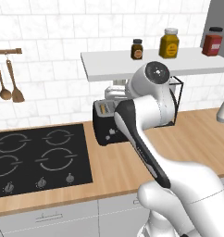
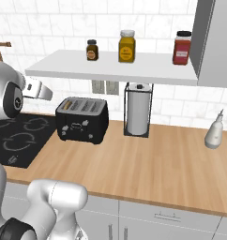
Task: Start the toaster. Once the lever pops up, take the bread to the plate on the dining counter.
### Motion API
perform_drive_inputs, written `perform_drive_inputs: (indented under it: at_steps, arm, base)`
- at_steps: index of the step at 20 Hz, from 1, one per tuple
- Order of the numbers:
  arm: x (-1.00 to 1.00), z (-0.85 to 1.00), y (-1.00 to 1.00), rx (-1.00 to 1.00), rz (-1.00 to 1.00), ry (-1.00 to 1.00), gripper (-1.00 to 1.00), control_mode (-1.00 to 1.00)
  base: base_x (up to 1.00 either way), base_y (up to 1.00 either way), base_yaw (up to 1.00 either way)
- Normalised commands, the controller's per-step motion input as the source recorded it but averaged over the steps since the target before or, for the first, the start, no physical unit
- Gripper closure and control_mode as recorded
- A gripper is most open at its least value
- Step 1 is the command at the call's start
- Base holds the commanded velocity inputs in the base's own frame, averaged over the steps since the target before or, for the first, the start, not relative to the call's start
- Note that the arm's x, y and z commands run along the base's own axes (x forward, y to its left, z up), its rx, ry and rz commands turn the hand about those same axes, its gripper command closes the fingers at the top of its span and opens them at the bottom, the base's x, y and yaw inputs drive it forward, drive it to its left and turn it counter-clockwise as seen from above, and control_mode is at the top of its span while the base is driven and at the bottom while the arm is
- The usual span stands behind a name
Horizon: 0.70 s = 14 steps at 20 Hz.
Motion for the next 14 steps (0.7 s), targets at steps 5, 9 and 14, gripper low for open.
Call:
perform_drive_inputs:
  at_steps: [5,9,14]
  arm:
    - [0.0,0.0,0.0,0.0,0.0,0.0,-1.0,-1.0]
    - [0.0,0.0,0.0,0.0,0.0,0.0,-1.0,-1.0]
    - [0.0,0.0,0.0,0.0,0.0,0.0,-1.0,-1.0]
  base:
    - [0.0,0.0,0.0]
    - [0.0,0.0,0.0]
    - [0.0,0.0,0.0]
